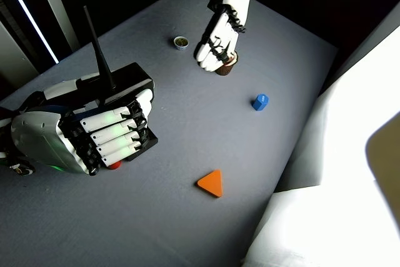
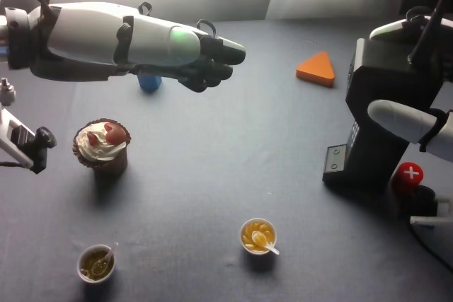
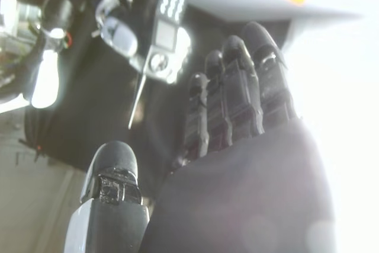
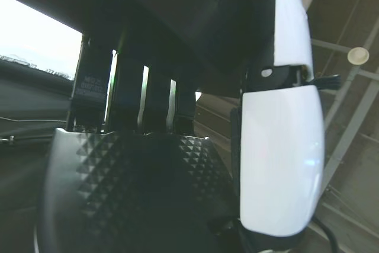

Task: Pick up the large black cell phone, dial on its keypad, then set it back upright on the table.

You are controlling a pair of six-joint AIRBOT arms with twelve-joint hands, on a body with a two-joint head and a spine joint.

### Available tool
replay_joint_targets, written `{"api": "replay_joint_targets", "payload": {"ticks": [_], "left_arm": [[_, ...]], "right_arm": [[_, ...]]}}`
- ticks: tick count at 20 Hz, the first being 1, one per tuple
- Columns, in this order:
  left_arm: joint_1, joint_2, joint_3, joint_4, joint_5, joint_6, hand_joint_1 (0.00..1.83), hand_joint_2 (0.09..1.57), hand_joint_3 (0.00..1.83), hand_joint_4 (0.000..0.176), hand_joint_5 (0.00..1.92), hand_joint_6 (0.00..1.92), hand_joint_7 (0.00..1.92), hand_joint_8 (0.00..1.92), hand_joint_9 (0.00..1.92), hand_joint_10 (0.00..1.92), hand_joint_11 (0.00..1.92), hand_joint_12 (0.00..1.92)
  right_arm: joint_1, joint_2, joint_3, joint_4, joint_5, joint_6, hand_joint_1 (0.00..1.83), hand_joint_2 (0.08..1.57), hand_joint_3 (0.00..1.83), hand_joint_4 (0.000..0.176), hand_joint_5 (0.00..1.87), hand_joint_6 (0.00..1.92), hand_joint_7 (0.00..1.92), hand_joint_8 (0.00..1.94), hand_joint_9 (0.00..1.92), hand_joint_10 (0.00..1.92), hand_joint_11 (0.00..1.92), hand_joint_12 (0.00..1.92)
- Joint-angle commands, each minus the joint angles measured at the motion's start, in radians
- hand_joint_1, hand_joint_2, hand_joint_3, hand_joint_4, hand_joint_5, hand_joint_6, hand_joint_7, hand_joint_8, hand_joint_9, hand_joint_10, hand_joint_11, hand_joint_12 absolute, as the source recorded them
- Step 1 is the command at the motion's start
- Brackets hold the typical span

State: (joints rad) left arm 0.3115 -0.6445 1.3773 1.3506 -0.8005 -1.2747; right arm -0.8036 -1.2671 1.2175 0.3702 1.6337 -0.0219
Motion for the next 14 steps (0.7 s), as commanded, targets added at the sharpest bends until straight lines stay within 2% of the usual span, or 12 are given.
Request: {"api": "replay_joint_targets", "payload": {"ticks": [1, 5, 7, 10, 11, 14], "left_arm": [[-0.024, 0.006, -0.002, -0.068, -0.048, -0.007, 0.0, 1.23, 0.0, 0.069, 0.16, 0.0, 0.26, 0.0, 0.25, 0.0, 0.0, 0.65], [-0.017, 0.006, -0.013, -0.068, -0.046, -0.009, 0.0, 1.23, 0.0, 0.062, 0.18, 0.0, 0.26, 0.0, 0.25, 0.0, 0.0, 0.68], [-0.017, 0.006, -0.013, -0.067, -0.045, -0.009, 0.0, 1.23, 0.0, 0.063, 0.19, 0.01, 0.27, 0.0, 0.26, 0.0, 0.0, 0.68], [-0.007, 0.008, -0.013, -0.067, -0.044, -0.01, 0.0, 1.24, 0.0, 0.066, 0.18, 0.0, 0.26, 0.0, 0.25, 0.0, 0.0, 0.63], [-0.001, 0.009, -0.014, -0.067, -0.044, -0.01, 0.0, 1.24, 0.0, 0.066, 0.21, 0.01, 0.28, 0.0, 0.27, 0.01, 0.0, 0.7], [0.009, 0.01, -0.018, -0.067, -0.044, -0.01, 0.0, 1.23, 0.0, 0.069, 0.2, 0.0, 0.28, 0.0, 0.27, 0.0, 0.0, 0.68]], "right_arm": [[-0.003, 0.009, 0.003, -0.022, 0.112, 0.018, 1.38, 1.11, 0.0, 0.0, 0.98, 0.85, 0.96, 0.98, 0.93, 1.27, 0.9, 1.31], [-0.003, 0.009, 0.003, -0.022, 0.112, 0.018, 1.38, 1.12, 0.0, 0.0, 0.97, 0.87, 0.92, 1.03, 0.92, 1.3, 0.88, 1.34], [-0.003, 0.009, 0.003, -0.022, 0.112, 0.018, 1.38, 1.11, 0.0, 0.0, 0.99, 0.82, 0.93, 1.04, 0.92, 1.3, 0.88, 1.33], [-0.003, 0.009, 0.005, -0.022, 0.11, 0.018, 1.38, 1.12, 0.0, 0.0, 0.97, 0.83, 0.93, 1.04, 0.92, 1.31, 0.88, 1.32], [-0.003, 0.009, 0.005, -0.022, 0.11, 0.018, 1.38, 1.12, 0.0, 0.0, 0.96, 0.85, 0.91, 1.08, 0.9, 1.33, 0.86, 1.34], [-0.003, 0.011, 0.005, -0.022, 0.109, 0.018, 1.37, 1.14, 0.0, 0.0, 0.93, 0.9, 0.89, 1.12, 0.88, 1.35, 0.84, 1.35]]}}
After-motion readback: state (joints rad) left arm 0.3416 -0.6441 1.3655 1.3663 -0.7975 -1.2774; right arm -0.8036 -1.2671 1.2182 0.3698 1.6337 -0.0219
